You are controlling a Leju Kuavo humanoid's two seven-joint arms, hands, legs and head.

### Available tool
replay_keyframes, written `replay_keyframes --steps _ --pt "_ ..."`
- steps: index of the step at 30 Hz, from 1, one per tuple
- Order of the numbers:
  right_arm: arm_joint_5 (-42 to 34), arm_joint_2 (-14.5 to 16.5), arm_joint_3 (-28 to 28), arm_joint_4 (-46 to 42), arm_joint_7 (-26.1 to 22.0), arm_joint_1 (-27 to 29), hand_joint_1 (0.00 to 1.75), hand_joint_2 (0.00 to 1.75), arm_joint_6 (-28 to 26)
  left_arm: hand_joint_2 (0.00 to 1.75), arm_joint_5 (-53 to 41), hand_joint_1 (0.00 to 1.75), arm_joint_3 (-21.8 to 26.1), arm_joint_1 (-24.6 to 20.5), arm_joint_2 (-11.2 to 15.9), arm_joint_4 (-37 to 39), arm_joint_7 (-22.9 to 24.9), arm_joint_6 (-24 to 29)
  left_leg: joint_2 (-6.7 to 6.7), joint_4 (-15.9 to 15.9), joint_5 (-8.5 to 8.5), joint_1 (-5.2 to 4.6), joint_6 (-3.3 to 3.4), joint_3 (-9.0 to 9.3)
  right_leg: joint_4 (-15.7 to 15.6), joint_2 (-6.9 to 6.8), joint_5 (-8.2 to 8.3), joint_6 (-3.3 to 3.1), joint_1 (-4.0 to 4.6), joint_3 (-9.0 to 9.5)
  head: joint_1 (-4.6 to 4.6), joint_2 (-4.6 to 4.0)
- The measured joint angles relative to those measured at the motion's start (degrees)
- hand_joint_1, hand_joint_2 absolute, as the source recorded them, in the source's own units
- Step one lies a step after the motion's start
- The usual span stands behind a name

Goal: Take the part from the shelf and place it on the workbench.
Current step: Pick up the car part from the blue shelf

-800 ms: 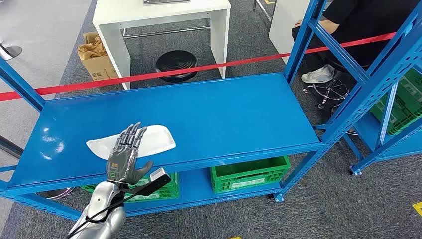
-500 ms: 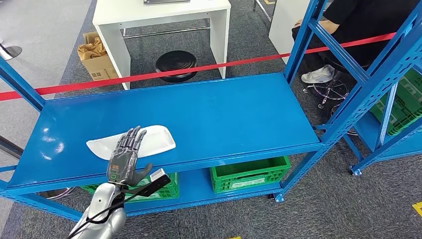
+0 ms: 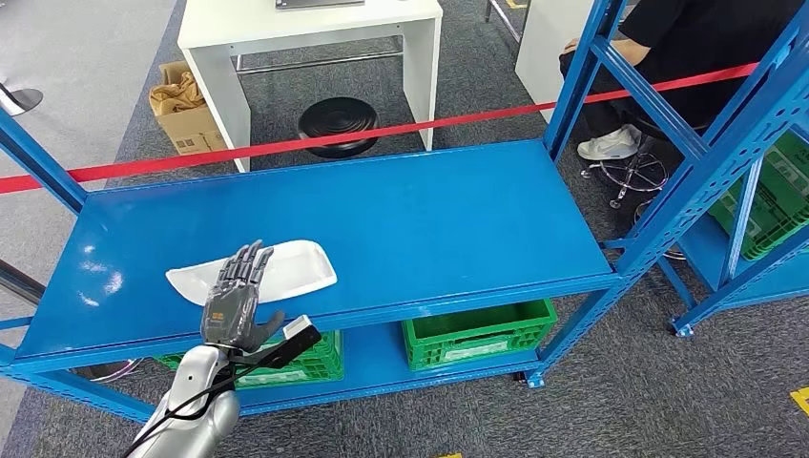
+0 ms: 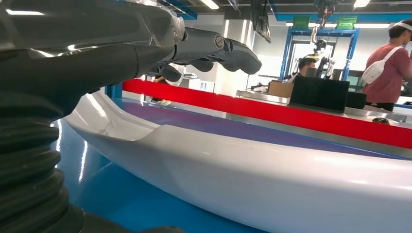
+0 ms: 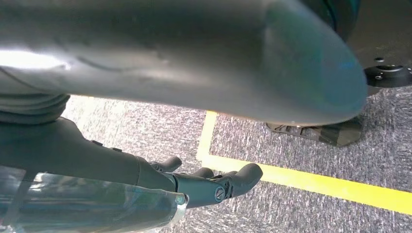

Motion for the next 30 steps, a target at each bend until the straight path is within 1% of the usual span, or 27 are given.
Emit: replay_keyframes --steps 2,3,6,7,12,16,22,30 --pt "0.4 0.0 0.0 0.0 -0.2 0.0 0.0 0.0 0.0 1.75 -0.4 0.0 0.3 -0.8 0.0 1.3 0.1 0.8 0.0 0.0 0.0 0.0 0.0 0.02 0.0 0.0 0.0 0.0 0.0 0.02 0.0 0.0" --pt "0.6 0.0 0.0 0.0 -0.4 0.0 0.0 0.0 0.0 1.75 -0.5 0.07 0.5 -1.5 0.0 2.2 0.1 1.3 -0.01 0.0 0.01 0.0 0.0 0.04 0.0 0.0 0.0 0.0 0.0 0.03 0.0 0.0" --pt "1.0 0.0 0.0 0.0 -0.7 -0.1 0.0 0.0 0.0 1.75 -0.9 1.37 1.1 -3.9 -0.1 5.8 -0.1 2.4 0.0 0.0 0.02 0.0 -0.01 0.08 0.0 0.0 0.0 0.0 0.01 0.07 0.0 0.01" --pt "1.2 0.0 0.0 0.0 -0.8 -0.1 0.0 0.0 0.0 1.75 -0.9 1.75 1.3 -4.9 -0.1 7.3 -0.5 2.5 0.0 0.0 0.02 0.01 -0.02 0.09 0.0 0.0 0.01 0.0 0.01 0.07 0.0 0.01" --pt "1.4 0.0 0.0 0.0 -1.7 -0.2 0.0 0.0 -0.2 1.75 -0.4 1.75 1.6 -10.1 -0.8 15.2 -3.3 1.8 0.0 0.0 0.03 0.0 -0.02 0.08 0.0 0.0 0.01 0.0 0.01 0.07 0.0 0.01" --pt "1.2 0.0 0.0 0.0 -2.1 -0.3 0.0 0.0 -0.2 1.75 0.2 1.75 1.6 -13.2 -1.5 19.7 -4.5 1.0 0.01 0.0 0.03 0.0 -0.02 0.06 0.0 0.01 0.01 0.0 0.0 0.07 0.01 0.0" --pt "1.2 0.1 0.0 0.0 -2.2 -0.3 0.0 0.0 -0.7 1.75 1.0 1.75 1.6 -15.4 -1.9 23.5 -5.2 0.7 0.0 0.0 0.02 0.0 -0.02 0.03 0.0 0.01 0.01 0.0 0.0 0.03 0.01 0.01" --pt "1.3 0.2 0.0 0.0 -2.2 -0.3 0.0 0.0 -0.9 1.75 2.6 1.75 1.7 -17.3 -2.0 25.9 -6.1 -0.7 0.0 0.0 0.03 0.0 -0.02 0.08 0.0 0.0 0.01 0.0 0.0 0.1 0.0 0.01"
